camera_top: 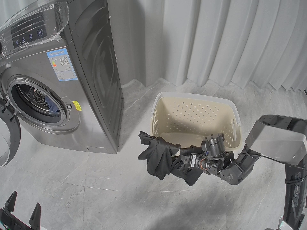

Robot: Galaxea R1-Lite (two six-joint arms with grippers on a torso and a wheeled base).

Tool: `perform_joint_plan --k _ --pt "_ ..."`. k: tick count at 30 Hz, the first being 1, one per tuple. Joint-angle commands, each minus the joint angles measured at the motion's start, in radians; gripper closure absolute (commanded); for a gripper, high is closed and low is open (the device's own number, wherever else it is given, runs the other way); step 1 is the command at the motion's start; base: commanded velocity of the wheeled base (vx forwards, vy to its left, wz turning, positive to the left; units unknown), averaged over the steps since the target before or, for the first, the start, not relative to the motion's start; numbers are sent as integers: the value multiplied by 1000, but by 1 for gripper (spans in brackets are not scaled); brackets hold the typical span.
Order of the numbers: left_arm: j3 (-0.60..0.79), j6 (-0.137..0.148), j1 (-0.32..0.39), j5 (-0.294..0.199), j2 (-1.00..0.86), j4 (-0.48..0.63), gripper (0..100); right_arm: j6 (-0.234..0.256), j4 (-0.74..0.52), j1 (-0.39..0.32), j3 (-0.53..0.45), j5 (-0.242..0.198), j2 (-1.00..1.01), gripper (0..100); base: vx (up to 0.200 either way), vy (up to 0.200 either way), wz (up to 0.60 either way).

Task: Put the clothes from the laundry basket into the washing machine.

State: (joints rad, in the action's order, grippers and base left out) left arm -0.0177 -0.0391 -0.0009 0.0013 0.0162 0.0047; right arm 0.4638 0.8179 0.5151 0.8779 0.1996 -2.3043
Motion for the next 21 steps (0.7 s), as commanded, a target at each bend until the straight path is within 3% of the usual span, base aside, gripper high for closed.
perform_joint_plan --k 1,10,11,21 --pt "16 -1 -1 0 -16 0 0 -1 1 -15 49 0 -38 0 0 0 0" --pt "16 -1 1 0 -15 0 0 -4 1 -27 76 0 -47 0 0 0 0" --pt "16 -1 -1 0 -16 0 0 -2 3 -29 79 0 -55 100 0 0 0" --pt "16 -2 -1 0 -16 0 0 -2 58 -29 47 0 -46 100 0 0 0"
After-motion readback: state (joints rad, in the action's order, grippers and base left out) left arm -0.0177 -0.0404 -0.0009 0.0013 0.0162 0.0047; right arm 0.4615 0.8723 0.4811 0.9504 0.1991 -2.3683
